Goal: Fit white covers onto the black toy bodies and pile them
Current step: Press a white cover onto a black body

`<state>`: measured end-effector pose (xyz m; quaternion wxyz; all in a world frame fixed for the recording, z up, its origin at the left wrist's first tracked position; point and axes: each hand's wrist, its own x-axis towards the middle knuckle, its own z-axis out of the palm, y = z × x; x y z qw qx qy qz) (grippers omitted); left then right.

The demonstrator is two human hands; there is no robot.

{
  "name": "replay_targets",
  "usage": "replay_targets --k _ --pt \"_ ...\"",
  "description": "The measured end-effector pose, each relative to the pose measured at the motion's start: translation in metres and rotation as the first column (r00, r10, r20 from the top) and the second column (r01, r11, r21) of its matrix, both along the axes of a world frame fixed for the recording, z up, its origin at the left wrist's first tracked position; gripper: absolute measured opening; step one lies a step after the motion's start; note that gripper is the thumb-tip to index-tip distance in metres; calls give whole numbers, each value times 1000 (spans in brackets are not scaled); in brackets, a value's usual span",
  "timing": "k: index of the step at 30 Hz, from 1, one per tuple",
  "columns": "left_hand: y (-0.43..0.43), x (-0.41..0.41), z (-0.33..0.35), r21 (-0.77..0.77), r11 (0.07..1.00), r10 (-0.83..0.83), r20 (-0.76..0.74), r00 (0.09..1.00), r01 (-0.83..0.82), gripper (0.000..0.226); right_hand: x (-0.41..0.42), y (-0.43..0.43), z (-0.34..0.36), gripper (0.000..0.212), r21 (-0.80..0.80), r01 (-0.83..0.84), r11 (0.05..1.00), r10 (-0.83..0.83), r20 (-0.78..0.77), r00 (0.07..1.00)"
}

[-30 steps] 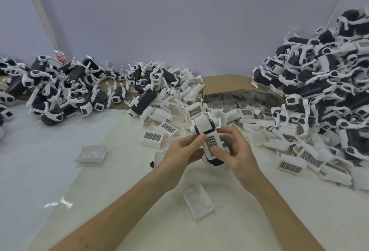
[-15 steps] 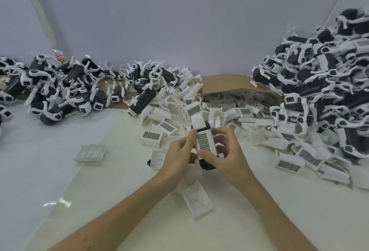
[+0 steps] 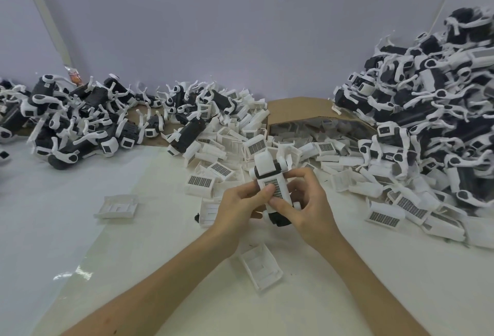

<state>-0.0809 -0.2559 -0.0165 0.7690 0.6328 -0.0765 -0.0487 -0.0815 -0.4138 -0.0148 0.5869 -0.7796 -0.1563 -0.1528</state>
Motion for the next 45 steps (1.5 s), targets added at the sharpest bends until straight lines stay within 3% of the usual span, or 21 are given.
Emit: replay_targets --k 14,19,23,28,34,37,42,45 --pt "1 6 -1 -35 999 39 -17 999 -40 29 4 -7 -1 26 -96 78 992 -79 -12 997" --pt "0 6 -2 -42 999 19 -5 1000 -19 52 4 -9 4 28 -79 97 992 -98 -9 995" --pt "-2 4 -6 104 994 18 193 981 -39 44 0 -9 7 50 -67 52 996 -54 -26 998" --pt "-4 1 -3 285 941 48 425 904 -183 46 -3 -11 5 80 -146 13 989 -15 -12 1000" --pt "-2 0 0 361 903 24 500 866 -234 54 -3 -11 5 50 -123 -15 992 16 8 1000" --pt "-2 0 -1 376 893 29 503 864 -249 51 -3 -11 2 46 -104 -44 994 44 -7 999" --pt "-2 2 -2 432 827 63 565 823 -360 33 1 -9 -1 65 -176 63 982 -71 -40 997" --pt "-1 4 -4 498 750 61 603 796 -435 39 3 -11 -1 88 -199 117 973 -117 12 993"
